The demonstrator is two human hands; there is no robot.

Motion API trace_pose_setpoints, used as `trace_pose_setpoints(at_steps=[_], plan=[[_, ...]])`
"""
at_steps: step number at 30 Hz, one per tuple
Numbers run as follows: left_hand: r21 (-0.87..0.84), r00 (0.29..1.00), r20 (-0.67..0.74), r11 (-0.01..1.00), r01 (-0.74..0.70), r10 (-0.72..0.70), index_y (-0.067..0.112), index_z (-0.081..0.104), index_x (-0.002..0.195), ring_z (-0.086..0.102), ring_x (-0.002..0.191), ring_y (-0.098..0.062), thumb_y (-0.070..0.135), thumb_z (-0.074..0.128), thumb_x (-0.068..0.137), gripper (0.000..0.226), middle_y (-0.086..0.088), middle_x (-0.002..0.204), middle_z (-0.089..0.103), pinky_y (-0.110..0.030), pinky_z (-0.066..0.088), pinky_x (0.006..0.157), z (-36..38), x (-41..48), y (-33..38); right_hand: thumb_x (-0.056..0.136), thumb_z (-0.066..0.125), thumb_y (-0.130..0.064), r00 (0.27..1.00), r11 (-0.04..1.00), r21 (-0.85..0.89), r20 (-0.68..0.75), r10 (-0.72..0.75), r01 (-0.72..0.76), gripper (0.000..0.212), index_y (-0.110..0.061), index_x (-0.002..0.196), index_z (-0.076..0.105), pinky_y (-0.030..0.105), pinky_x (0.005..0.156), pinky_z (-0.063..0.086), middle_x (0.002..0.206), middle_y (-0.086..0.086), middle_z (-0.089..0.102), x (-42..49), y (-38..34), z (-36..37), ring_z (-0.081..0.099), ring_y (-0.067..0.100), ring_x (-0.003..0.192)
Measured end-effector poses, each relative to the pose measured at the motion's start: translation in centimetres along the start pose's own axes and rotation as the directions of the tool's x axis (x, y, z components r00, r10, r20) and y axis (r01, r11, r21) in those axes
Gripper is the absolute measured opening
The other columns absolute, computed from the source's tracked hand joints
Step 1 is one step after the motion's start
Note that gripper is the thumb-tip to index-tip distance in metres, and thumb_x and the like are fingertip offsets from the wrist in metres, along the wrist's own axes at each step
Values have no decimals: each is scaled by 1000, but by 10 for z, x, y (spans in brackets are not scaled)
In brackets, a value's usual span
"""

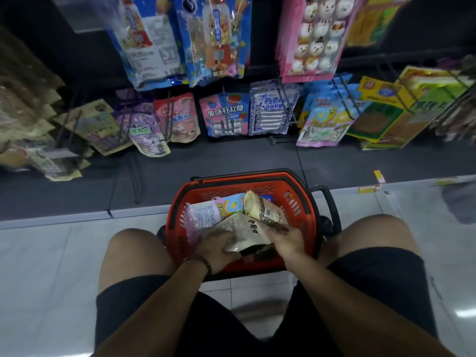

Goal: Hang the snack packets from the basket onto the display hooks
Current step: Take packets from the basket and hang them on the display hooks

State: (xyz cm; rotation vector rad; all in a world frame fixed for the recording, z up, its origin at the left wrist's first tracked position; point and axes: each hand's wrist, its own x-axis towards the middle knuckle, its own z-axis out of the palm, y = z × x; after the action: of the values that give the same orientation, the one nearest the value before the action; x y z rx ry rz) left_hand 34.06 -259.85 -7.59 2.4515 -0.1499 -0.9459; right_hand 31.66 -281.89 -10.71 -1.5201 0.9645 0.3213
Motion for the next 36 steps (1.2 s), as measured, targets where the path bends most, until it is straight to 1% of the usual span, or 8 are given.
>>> trace_pose_setpoints(at_steps=[6,11,16,20,25,29,32,36], plan=[[-8,979,-192,997,-72,69,32,77,130,71,123,-19,19,71,98,36,2,134,76,-24,52,108,10,-3,1,92,83,-19,934,836,418,174,311,-356,39,-9,128,70,37,74,59,94,7,70,-3,-5,6,66,20,87],[180,904,-380,974,-135,196,56,62,138,76,103,-26,43,49,103,39,7,116,81,-40,64,80,12,-22,17,84,83,-57,911,874,344,349,221,-343,54,-17,119,75,46,90,61,111,11,80,-21,-17,9,73,29,105],[382,805,-357,860,-338,475,48,62,139,71,108,-20,55,48,99,42,17,122,77,-36,63,81,15,-38,32,86,85,-32,952,926,345,303,47,-155,39,-20,121,73,47,72,60,99,12,80,-46,-16,10,75,36,88],[48,839,-327,894,-445,435,44,74,125,69,110,0,71,54,98,43,20,118,78,-35,57,100,-17,-47,27,82,72,9,969,927,359,169,-181,110,44,-13,121,72,51,87,61,106,11,83,-53,-30,-1,76,42,105],[-351,879,-476,916,-192,2,30,59,141,58,124,-9,65,83,80,74,16,134,59,-33,49,105,-83,-51,32,82,64,15,914,898,413,288,-285,150,41,-6,116,75,54,91,62,111,19,81,-67,-76,-23,77,42,101],[-674,977,-182,709,-208,113,27,68,130,76,113,-13,54,81,84,54,9,122,80,-42,60,104,-113,-64,56,69,68,-1,820,869,466,424,-385,167,43,-13,107,85,61,99,57,121,21,78,-86,-121,-28,76,43,109],[-829,959,-246,481,-283,140,17,72,120,80,104,-24,37,75,85,41,-2,112,83,-35,66,84,-123,-79,74,64,67,-3,764,883,438,508,-398,169,48,-6,111,80,47,75,65,112,21,80,-101,-157,-31,80,38,95],[-851,917,-384,344,-397,108,4,67,127,79,107,-34,19,73,95,36,-14,118,81,-38,66,80,-138,-87,90,68,76,-15,760,880,374,467,-453,294,66,0,132,68,65,101,56,122,26,76,-110,-191,-31,72,50,114]])
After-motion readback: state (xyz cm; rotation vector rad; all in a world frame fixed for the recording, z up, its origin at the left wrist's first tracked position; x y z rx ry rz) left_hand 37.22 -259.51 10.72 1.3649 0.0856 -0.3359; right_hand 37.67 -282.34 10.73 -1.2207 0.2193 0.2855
